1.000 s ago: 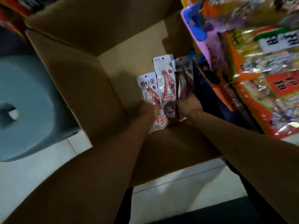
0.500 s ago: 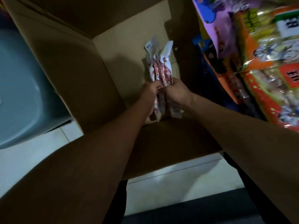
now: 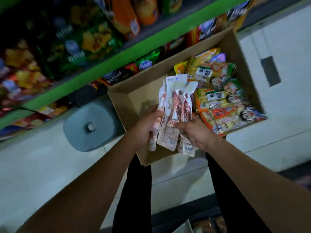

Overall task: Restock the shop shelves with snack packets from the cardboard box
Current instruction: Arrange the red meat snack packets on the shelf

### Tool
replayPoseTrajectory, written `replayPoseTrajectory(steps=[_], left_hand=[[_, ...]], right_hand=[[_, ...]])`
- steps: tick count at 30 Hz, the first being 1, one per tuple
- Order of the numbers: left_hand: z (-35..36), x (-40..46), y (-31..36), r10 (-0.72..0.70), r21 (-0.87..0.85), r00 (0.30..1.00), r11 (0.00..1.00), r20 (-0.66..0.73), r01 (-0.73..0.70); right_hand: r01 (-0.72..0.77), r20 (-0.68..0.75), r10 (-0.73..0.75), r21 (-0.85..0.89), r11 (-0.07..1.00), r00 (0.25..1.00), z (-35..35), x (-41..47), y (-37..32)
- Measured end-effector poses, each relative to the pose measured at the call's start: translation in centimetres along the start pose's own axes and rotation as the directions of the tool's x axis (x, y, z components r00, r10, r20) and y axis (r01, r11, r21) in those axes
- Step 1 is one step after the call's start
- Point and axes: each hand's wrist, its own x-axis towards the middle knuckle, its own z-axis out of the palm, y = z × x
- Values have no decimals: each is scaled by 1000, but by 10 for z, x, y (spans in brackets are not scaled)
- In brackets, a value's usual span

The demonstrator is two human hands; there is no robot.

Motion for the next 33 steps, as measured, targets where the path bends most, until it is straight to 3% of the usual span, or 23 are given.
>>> replayPoseTrajectory(steps=[7,11,16,21,26,30,33], left_hand=[[48,-150,93,15,-30,1000,999,6,-15],[80,-235,138,48,-161,989,987,143,-24],[99,-316,184,213,-123,965,973,150,-196],[97,-358,223,423,18,883,900,202,-435],[89,-400,257,598,1,786,796,153,-606],[82,-436,270,679,4,717,726,156,-688],[79,-457,274,688,-92,706,724,167,-683]], right_hand=[[27,-10,-30,-205,978,1000,10,-166,-104],[112,-3,-115,-193,975,993,21,-254,-153],[237,85,-222,-256,937,971,34,-341,-203],[374,209,-339,-158,914,917,56,-397,-242],[475,254,-440,-95,875,861,87,-429,-270],[517,266,-485,-60,854,833,106,-441,-279],[553,299,-520,-30,833,800,123,-449,-281]])
